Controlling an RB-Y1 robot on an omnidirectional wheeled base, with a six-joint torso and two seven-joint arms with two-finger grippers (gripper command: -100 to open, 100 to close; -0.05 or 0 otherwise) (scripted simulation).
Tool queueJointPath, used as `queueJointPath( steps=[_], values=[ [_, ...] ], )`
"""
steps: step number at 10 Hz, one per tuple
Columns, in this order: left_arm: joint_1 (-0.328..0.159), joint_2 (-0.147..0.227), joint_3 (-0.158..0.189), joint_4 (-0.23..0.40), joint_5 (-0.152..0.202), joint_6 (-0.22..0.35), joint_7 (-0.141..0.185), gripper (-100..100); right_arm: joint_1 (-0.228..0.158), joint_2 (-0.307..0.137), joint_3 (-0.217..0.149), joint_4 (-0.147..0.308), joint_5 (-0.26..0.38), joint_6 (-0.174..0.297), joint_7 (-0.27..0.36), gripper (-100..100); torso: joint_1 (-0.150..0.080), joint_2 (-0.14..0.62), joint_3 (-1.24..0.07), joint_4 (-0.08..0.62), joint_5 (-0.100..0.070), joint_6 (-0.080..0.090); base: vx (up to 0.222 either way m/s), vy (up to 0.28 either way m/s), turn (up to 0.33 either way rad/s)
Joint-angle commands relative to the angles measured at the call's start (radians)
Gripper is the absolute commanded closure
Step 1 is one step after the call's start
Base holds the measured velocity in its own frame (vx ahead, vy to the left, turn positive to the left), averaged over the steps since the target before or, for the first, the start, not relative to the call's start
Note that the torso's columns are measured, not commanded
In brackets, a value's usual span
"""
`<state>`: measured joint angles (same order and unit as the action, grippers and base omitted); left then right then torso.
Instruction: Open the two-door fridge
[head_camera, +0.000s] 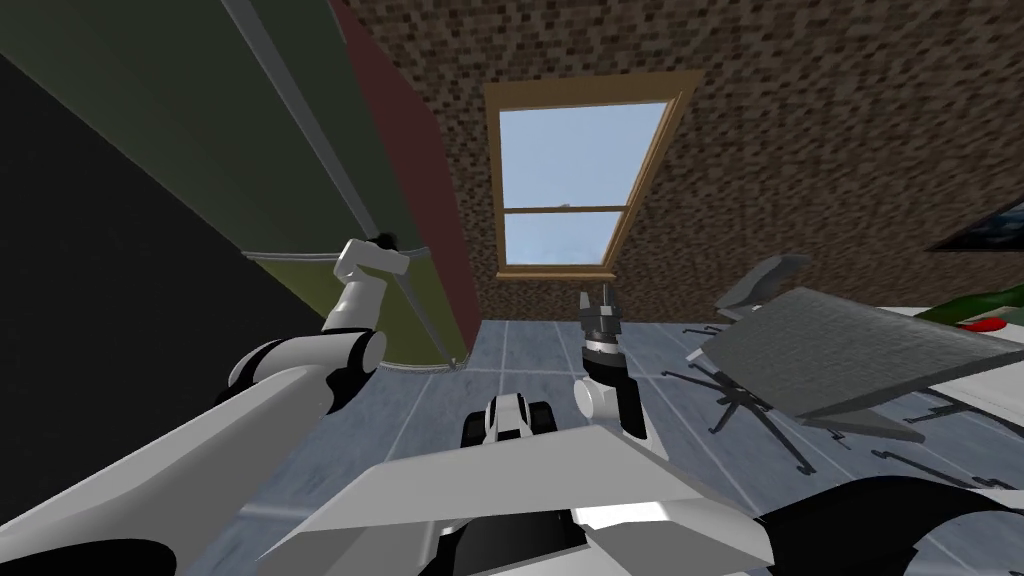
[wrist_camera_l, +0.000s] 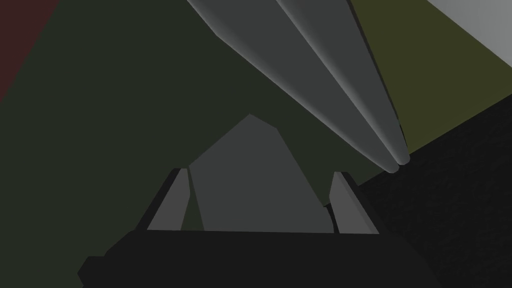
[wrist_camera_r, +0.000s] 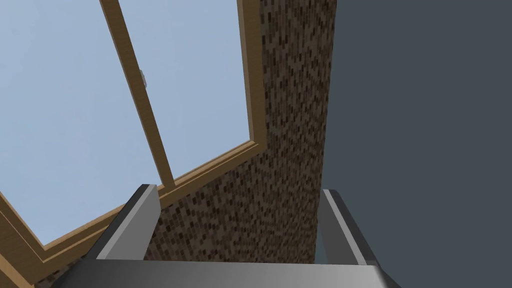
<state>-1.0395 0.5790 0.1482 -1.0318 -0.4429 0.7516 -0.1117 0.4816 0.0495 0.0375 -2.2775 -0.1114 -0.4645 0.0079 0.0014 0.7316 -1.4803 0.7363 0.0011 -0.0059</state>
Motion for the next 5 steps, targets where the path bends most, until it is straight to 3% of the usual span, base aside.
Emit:
queueJointPath(
  steps=[1,2,5],
  values=[
    [0.015,-0.003,-0.021,-0.040,0.068,-0.001,-0.035,100,0.000,0.000,0.000,0.000,0.000,0.000,0.000,0,-0.001,0.001,0.001,0.000,-0.001,0.003,0.106,-0.102,0.289],
    [0.021,-0.007,-0.036,-0.059,0.100,-0.006,-0.054,100,0.000,0.000,0.000,0.000,0.000,0.000,0.000,0,0.003,0.004,0.002,-0.001,0.001,0.004,0.070,-0.070,0.334],
    [0.027,-0.011,-0.052,-0.078,0.151,-0.011,-0.073,100,0.000,0.000,0.000,0.000,0.000,0.000,0.000,0,0.004,0.005,0.004,0.000,0.003,0.003,0.054,-0.055,0.162]
  ],
)
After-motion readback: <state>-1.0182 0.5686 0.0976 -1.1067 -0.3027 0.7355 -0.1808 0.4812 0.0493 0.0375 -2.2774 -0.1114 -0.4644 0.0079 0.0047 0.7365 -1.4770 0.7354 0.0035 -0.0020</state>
